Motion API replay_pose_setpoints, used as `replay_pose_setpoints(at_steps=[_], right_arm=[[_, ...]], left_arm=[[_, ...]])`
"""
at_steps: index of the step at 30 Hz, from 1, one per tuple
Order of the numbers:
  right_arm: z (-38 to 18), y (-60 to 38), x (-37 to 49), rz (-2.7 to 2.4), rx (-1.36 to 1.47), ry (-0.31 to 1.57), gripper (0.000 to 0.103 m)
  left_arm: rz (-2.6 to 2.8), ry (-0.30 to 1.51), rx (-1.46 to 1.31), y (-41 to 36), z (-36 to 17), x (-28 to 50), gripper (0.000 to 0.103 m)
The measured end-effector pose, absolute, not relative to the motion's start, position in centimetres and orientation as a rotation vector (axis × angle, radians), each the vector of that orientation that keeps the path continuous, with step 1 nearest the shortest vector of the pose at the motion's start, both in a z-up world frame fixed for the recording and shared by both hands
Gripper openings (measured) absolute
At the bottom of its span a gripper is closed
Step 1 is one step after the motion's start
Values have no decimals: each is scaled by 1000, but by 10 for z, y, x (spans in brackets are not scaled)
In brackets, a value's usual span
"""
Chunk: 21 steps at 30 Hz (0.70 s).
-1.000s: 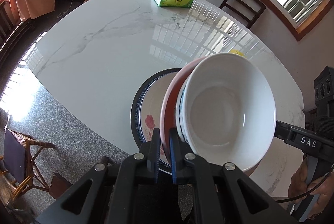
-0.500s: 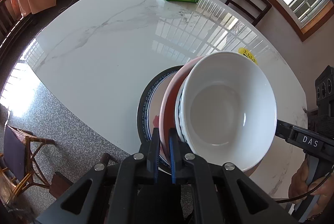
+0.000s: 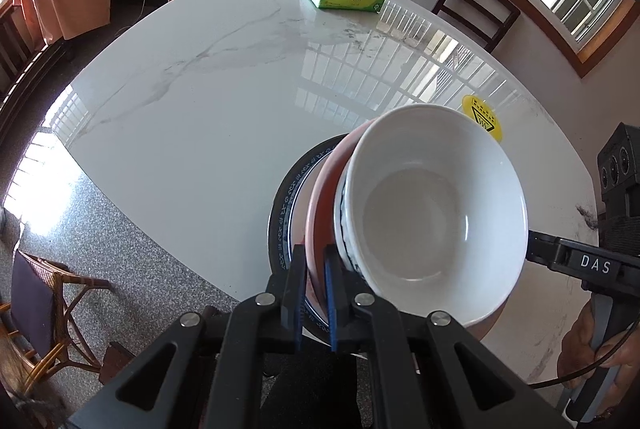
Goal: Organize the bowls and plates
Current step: 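Carry the bowl stack over the pink-flowered plate stack and lower it, then set the bowl stack onto the plates and open both grippers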
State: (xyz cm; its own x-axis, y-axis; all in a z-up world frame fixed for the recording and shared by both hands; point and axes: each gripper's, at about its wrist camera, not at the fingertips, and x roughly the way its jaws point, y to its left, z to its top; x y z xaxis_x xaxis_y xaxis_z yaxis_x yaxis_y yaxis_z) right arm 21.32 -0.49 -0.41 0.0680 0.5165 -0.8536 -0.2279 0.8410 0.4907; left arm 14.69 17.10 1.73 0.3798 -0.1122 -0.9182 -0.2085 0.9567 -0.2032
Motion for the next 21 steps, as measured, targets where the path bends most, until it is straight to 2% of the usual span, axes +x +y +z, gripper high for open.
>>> replay_pose_setpoints(at_steps=[11,17,21], right_arm=[[-10,-8,208,600,294,1351,19],[-13,-12,211,608,334,1335,19],[-12,-10,209,611,321,1313,20]], left_arm=[[91,1081,-230,164,19,140,7],[105,1038,-204,162,19,134,10],[127,1018,-180,160,19,129,17]])
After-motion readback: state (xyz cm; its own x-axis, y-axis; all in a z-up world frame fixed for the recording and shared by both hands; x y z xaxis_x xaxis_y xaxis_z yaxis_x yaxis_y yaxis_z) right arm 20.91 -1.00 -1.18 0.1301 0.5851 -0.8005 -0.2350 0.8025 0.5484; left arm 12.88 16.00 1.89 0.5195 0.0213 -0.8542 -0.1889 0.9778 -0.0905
